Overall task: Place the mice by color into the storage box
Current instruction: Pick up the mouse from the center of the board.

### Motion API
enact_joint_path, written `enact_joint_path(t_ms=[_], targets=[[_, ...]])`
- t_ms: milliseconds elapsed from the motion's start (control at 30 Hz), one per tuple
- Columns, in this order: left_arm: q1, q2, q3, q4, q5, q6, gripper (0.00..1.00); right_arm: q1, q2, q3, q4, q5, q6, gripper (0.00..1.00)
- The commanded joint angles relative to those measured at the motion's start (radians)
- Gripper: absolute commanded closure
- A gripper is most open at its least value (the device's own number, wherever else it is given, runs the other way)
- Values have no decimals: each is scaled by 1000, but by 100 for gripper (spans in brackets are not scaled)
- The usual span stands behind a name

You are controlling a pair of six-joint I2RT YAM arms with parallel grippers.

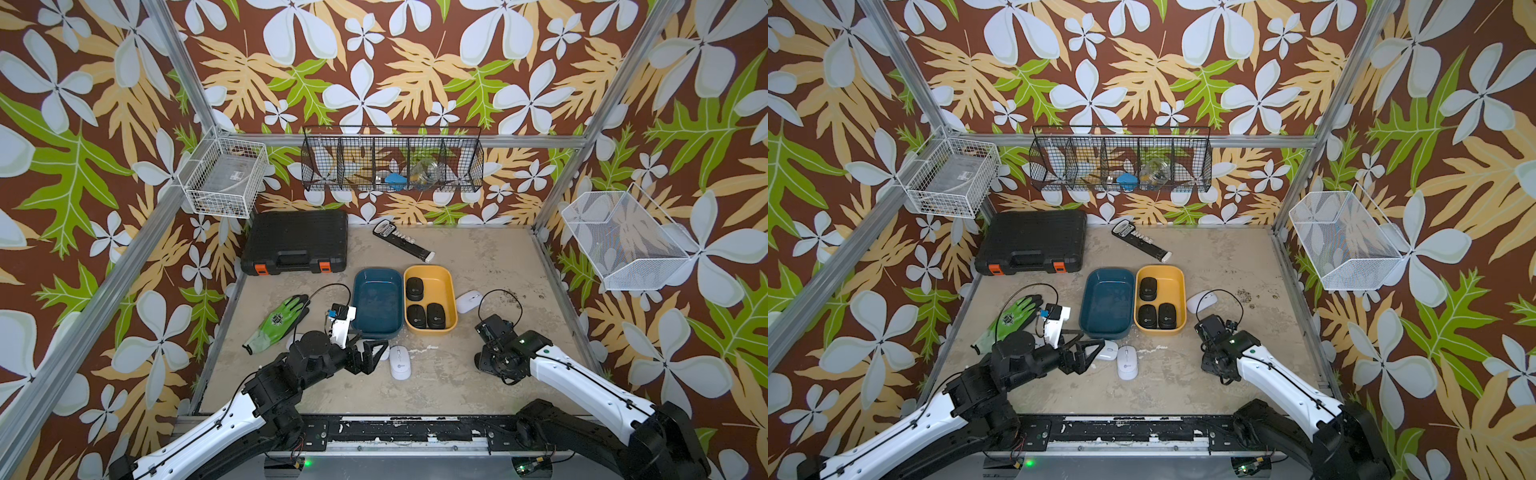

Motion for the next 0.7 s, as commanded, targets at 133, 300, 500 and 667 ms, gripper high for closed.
enact_joint_path(t_ms=[133, 300, 500, 667], targets=[[0, -18, 3, 27, 9, 14, 0, -2, 122, 32, -27, -6, -38, 100], [1, -19, 0, 34, 19, 13, 0, 0, 144, 1, -9, -66, -15, 100], [1, -7, 2, 33, 23, 17, 0, -21, 146, -25, 35, -22, 3, 100], [1, -4, 2, 32, 15, 17, 0, -56, 140, -17, 45, -13, -24, 100]])
